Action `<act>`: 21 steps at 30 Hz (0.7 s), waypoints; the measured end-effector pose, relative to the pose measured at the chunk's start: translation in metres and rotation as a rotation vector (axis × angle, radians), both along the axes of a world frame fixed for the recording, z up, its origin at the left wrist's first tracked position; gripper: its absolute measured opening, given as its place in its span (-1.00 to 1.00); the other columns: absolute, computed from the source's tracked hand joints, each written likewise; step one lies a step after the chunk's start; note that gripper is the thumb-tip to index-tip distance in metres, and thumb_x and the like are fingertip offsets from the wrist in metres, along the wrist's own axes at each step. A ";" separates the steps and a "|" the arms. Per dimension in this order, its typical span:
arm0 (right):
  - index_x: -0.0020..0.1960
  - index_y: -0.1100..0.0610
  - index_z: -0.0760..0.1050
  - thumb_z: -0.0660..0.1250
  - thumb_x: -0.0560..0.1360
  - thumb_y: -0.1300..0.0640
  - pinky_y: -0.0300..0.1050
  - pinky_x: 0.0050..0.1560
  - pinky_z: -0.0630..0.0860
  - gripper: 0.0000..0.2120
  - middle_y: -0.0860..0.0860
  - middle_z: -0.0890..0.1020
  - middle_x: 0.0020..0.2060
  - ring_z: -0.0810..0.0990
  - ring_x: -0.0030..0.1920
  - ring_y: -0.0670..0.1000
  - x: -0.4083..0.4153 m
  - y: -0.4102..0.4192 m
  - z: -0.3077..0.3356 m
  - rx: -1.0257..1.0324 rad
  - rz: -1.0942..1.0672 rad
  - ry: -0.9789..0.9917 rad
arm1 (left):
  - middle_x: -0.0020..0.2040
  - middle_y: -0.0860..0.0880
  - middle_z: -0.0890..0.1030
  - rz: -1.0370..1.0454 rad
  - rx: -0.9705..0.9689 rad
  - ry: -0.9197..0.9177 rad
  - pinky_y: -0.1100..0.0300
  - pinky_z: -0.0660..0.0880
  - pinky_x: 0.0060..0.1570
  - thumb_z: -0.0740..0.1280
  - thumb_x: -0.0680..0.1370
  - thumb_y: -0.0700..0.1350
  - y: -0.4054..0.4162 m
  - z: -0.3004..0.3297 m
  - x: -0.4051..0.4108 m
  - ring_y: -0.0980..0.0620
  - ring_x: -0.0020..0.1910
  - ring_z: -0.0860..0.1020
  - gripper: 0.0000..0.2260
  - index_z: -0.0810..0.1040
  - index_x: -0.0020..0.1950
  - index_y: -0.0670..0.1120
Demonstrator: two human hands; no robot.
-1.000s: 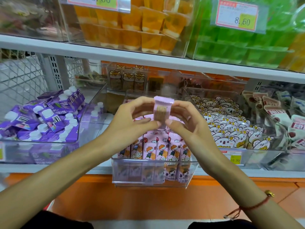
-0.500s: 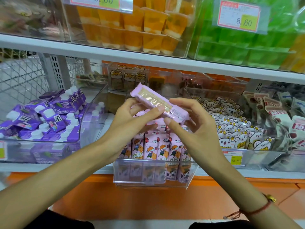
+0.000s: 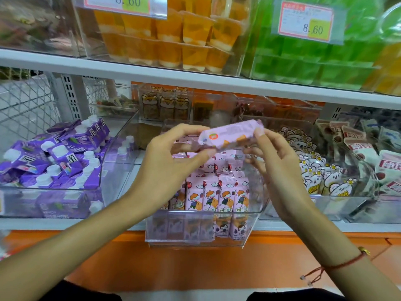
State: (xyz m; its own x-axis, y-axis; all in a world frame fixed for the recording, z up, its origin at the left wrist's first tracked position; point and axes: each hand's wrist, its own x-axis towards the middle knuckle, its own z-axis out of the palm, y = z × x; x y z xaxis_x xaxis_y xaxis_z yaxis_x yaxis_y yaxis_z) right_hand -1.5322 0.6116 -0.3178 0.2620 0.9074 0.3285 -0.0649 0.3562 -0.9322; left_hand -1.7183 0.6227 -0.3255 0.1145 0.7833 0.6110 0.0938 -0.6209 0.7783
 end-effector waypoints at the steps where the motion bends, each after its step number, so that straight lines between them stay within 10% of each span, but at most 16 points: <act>1: 0.15 0.14 0.50 0.33 0.51 0.04 -0.36 -0.13 0.52 -0.73 -0.01 0.64 -0.07 0.59 -0.09 -0.11 0.003 0.001 -0.001 -0.004 -0.045 -0.066 | 0.02 0.19 0.65 0.033 0.003 -0.017 0.46 0.48 -0.23 0.48 0.43 -0.09 0.002 0.000 -0.001 0.26 -0.11 0.63 -0.74 0.57 0.05 0.16; 6: 0.13 0.07 0.42 0.31 0.54 0.22 -0.54 -0.14 0.36 -0.80 -0.13 0.53 -0.04 0.48 -0.09 -0.26 0.021 0.002 -0.008 -0.028 -0.218 -0.492 | 0.03 0.15 0.63 0.121 -0.051 0.017 0.45 0.49 -0.20 0.46 0.45 -0.09 0.019 -0.002 -0.001 0.29 -0.15 0.63 -0.79 0.53 0.02 0.10; 10: 0.33 0.15 0.31 0.28 0.56 0.21 -0.20 0.04 0.43 -0.63 -0.05 0.46 0.08 0.48 -0.02 -0.09 0.025 -0.002 -0.018 -0.192 -0.108 -0.742 | -0.06 0.32 0.61 0.089 -0.102 0.176 0.39 0.49 -0.26 0.47 0.44 -0.03 0.026 -0.012 0.013 0.23 -0.20 0.59 -0.83 0.54 -0.03 0.13; 14: 0.34 0.11 0.29 0.26 0.57 0.17 -0.11 -0.01 0.48 -0.63 -0.07 0.49 0.04 0.50 -0.09 -0.10 0.028 -0.008 -0.023 -0.238 -0.031 -0.848 | -0.02 0.17 0.62 0.135 -0.070 0.433 0.12 0.50 -0.26 0.47 0.44 0.01 0.033 -0.022 0.023 0.15 -0.34 0.55 -0.80 0.52 0.01 0.12; 21: 0.33 0.01 0.34 0.27 0.56 0.12 -0.04 -0.04 0.55 -0.65 -0.22 0.50 -0.07 0.53 -0.17 -0.19 0.038 -0.014 -0.026 -0.226 0.031 -0.838 | 0.08 0.19 0.59 0.024 0.036 0.732 0.14 0.54 0.00 0.42 0.47 0.04 0.052 0.023 0.022 0.18 0.00 0.58 -0.72 0.54 0.16 0.08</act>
State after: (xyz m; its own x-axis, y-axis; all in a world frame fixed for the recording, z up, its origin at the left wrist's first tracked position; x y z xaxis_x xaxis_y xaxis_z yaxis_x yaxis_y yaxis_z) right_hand -1.4943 0.5978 -0.3435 -0.0113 0.9770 0.2129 0.6681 0.1658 -0.7254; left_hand -1.6961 0.6745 -0.3021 0.4866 0.7713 0.4103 0.5956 -0.6365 0.4900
